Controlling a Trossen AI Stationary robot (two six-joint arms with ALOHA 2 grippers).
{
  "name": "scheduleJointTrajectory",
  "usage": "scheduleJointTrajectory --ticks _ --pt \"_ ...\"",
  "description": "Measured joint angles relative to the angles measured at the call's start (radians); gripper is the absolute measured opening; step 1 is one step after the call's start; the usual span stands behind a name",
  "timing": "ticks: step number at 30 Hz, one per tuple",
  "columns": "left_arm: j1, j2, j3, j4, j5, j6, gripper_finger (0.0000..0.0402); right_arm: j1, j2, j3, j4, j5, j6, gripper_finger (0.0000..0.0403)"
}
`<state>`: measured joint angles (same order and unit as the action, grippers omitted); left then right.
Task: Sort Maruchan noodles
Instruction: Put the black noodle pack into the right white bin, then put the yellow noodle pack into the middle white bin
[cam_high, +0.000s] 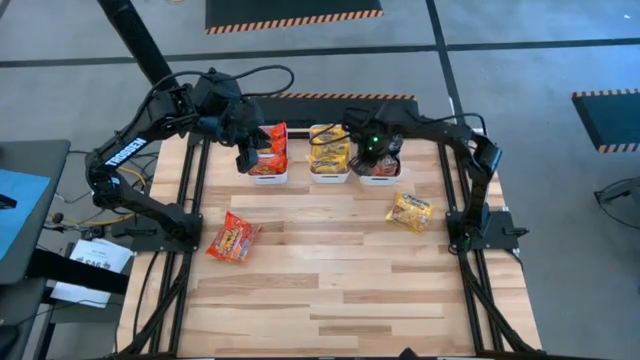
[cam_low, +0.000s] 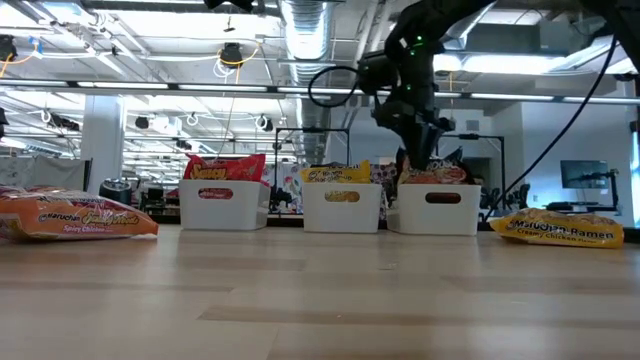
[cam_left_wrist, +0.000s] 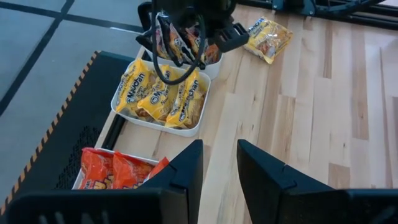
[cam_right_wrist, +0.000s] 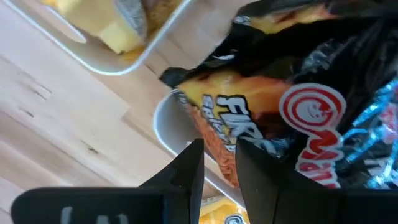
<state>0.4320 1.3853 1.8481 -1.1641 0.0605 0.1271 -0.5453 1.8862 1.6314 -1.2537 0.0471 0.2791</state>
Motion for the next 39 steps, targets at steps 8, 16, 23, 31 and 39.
scheduleJointTrajectory --ticks 8,16,23,31,39 --pt "0.000 0.000 0.000 0.000 0.000 0.007 0.0086 -0.011 0.000 -0.079 -0.017 -0.023 -0.010 0.0116" --pt "0.000 0.001 0.000 0.006 0.000 0.022 0.0086 0.010 0.000 -0.098 0.014 -0.023 -0.008 0.0116" --pt "0.000 0.008 0.000 0.004 0.000 0.022 0.0086 -0.009 0.000 -0.098 0.110 -0.001 0.012 0.0116" --pt "0.000 0.009 0.000 0.003 0.000 0.026 0.0086 -0.008 0.000 -0.120 0.068 -0.024 0.007 0.0116" --pt "0.000 0.009 0.000 0.003 0.000 0.010 0.0086 0.042 -0.011 -0.015 -0.069 -0.031 0.007 0.0116"
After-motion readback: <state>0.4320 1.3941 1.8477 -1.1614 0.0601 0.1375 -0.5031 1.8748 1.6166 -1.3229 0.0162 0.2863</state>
